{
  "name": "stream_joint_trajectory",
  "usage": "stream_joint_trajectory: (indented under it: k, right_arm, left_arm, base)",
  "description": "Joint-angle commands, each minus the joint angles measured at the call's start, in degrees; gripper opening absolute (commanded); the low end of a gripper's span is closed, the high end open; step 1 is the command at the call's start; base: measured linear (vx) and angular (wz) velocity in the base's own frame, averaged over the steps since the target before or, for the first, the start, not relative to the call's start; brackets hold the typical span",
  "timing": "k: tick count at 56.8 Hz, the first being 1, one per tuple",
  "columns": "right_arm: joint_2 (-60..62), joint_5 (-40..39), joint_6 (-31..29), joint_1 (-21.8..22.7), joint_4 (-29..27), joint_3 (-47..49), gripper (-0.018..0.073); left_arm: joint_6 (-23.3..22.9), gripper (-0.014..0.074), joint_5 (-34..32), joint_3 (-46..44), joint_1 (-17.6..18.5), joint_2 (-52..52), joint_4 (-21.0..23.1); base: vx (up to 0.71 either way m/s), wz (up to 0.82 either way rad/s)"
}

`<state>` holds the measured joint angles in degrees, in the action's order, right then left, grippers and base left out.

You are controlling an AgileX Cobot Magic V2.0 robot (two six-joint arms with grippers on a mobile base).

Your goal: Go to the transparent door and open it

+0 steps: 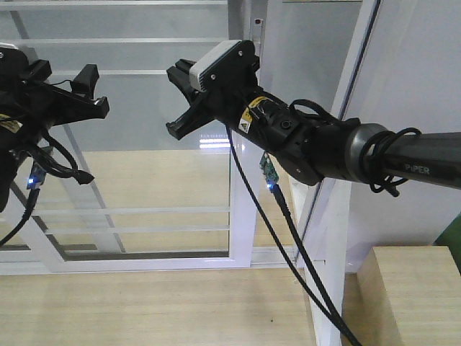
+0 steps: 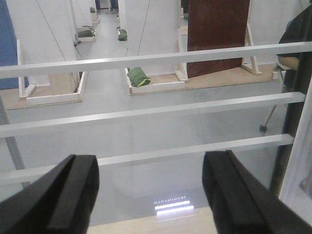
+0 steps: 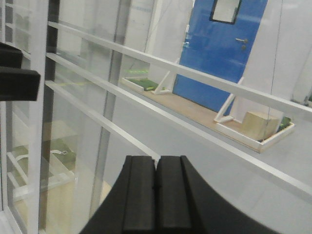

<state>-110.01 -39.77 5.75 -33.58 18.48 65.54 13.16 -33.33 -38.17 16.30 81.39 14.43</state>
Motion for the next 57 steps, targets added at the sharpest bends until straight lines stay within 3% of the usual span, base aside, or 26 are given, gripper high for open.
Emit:
stream_joint_trajectory:
  k: [1,9,21,31,42,52,57]
  right_arm:
    - [5.09,-0.73,-0.66,1.85,-3.26,1.42,-0.0001]
    - [8.42,6.37,-0.66,5.40,-3.26,1.30,-0.0001]
    - [16.43,21.61,-0.60,10.62,-3.72,0.87,-0.0001]
    - [26.27,24.67,-0.54,14.08,-3.72,-7.03,-0.0001]
    - [39.54,24.54,-0.60,16.95,-3.75,-20.75,-0.0001]
    - [49.21,25.86,-0.60,19.16,-3.85,-28.21,-0.0001]
    - [51.86,27.87,-0.55,19.87,-3.85,-28.99,-0.0001]
  left_arm:
    - [-0.57,0.0565,-4.27,-1.86,0.32,-1.68,-1.40]
    - [-0.62,0.0565,-4.14,-1.86,0.32,-1.68,-5.06]
    - [-4.78,0.0565,-2.77,-1.86,0.32,-1.68,-5.67]
    - [-6.84,0.0560,2.29,-3.59,0.32,-1.61,-10.93]
    - [-14.68,0.0540,9.14,-11.32,0.38,1.87,-17.55]
    - [-25.04,0.0533,8.66,-17.30,2.30,7.18,-29.06]
    - [-28.92,0.0533,8.49,-19.94,3.78,10.15,-32.69]
  base:
    - [0.00,0.00]
    - [0.00,0.00]
    - [0.00,0.00]
    - [0.00,0.00]
    - [0.00,0.00]
    - [0.00,0.00]
    - [0.00,0.00]
